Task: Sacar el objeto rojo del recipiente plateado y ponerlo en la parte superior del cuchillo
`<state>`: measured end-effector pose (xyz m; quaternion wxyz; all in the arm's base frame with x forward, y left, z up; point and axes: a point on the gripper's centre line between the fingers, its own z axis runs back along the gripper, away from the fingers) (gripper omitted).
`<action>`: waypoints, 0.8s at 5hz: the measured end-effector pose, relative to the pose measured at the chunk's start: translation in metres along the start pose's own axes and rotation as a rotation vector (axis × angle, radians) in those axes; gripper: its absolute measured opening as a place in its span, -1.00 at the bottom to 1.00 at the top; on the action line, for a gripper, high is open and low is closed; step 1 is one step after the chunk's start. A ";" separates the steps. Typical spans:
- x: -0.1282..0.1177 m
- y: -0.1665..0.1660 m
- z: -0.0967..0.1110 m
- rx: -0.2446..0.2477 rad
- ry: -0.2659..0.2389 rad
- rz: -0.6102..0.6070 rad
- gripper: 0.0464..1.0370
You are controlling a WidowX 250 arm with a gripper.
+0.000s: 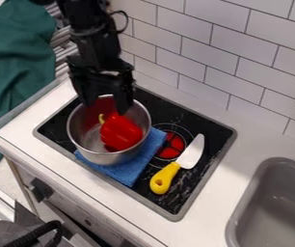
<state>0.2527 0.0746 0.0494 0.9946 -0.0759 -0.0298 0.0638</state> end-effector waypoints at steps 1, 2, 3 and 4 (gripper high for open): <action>0.000 -0.007 -0.021 0.040 0.028 0.130 0.94; -0.011 -0.005 -0.030 0.083 0.026 0.323 0.94; -0.026 -0.006 -0.038 0.142 0.028 0.557 0.94; -0.026 -0.006 -0.040 0.158 -0.002 0.749 0.94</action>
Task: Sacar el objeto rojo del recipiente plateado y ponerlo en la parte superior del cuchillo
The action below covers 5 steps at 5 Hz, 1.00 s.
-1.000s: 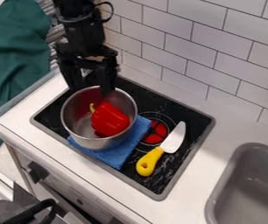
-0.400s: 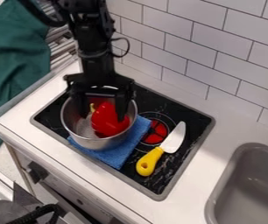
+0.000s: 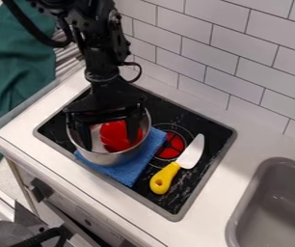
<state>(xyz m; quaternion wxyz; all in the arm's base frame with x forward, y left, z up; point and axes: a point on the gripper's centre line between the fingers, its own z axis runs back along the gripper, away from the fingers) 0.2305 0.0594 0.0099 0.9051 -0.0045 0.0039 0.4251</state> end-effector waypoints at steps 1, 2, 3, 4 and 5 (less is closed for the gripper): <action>0.002 -0.014 0.002 -0.019 -0.006 0.099 0.94; 0.008 -0.027 0.009 -0.045 -0.035 0.129 0.94; 0.017 -0.038 0.016 -0.072 -0.066 0.137 0.94; 0.025 -0.041 0.007 -0.045 -0.056 0.161 0.94; 0.028 -0.039 0.002 -0.015 -0.046 0.161 0.94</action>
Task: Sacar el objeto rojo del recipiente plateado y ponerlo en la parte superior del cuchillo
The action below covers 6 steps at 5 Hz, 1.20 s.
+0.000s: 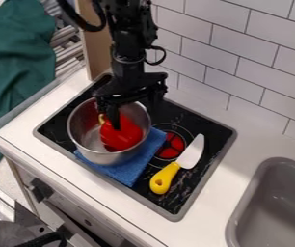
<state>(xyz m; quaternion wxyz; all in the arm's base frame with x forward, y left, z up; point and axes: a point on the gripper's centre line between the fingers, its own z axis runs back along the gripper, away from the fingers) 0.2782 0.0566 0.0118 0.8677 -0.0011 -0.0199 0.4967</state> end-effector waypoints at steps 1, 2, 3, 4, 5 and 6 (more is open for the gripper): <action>0.005 0.008 0.001 0.020 -0.001 0.030 0.94; 0.013 0.016 0.016 -0.009 -0.028 0.074 0.94; 0.017 0.025 0.015 -0.018 -0.025 0.105 0.94; 0.014 0.027 0.003 -0.002 0.012 0.108 0.94; 0.010 0.030 -0.011 0.028 0.047 0.114 0.94; 0.006 0.032 -0.022 0.065 0.062 0.111 0.94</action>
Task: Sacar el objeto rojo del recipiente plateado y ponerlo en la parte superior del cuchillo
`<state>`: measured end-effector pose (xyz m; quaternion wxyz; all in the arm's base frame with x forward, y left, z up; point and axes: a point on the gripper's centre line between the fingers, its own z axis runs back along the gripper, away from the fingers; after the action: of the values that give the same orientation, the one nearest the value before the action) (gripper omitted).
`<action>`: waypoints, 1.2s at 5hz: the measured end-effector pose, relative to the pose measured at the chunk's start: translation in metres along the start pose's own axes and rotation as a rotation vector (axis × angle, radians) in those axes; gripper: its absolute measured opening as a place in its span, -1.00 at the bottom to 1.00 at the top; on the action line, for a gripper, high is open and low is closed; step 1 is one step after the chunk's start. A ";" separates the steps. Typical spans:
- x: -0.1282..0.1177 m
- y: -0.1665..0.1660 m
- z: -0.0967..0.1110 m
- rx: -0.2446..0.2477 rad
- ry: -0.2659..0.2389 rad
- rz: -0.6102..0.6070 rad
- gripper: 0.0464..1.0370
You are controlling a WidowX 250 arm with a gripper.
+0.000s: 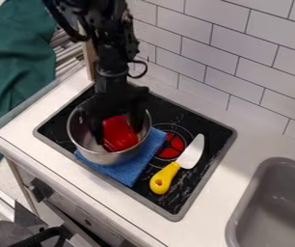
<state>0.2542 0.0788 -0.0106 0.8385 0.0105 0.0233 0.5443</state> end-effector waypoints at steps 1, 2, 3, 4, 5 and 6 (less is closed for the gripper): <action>-0.003 0.003 -0.013 0.009 0.001 0.001 0.83; 0.000 0.002 -0.019 -0.016 -0.026 -0.042 0.48; -0.001 -0.003 -0.015 -0.058 -0.035 -0.246 0.48; 0.002 -0.012 0.023 -0.240 -0.134 -0.506 0.48; 0.002 -0.019 0.053 -0.237 -0.197 -0.746 0.48; -0.011 -0.057 0.071 -0.217 -0.220 -0.992 0.48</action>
<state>0.3052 0.0465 0.0586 0.9894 -0.0317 -0.1191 0.0764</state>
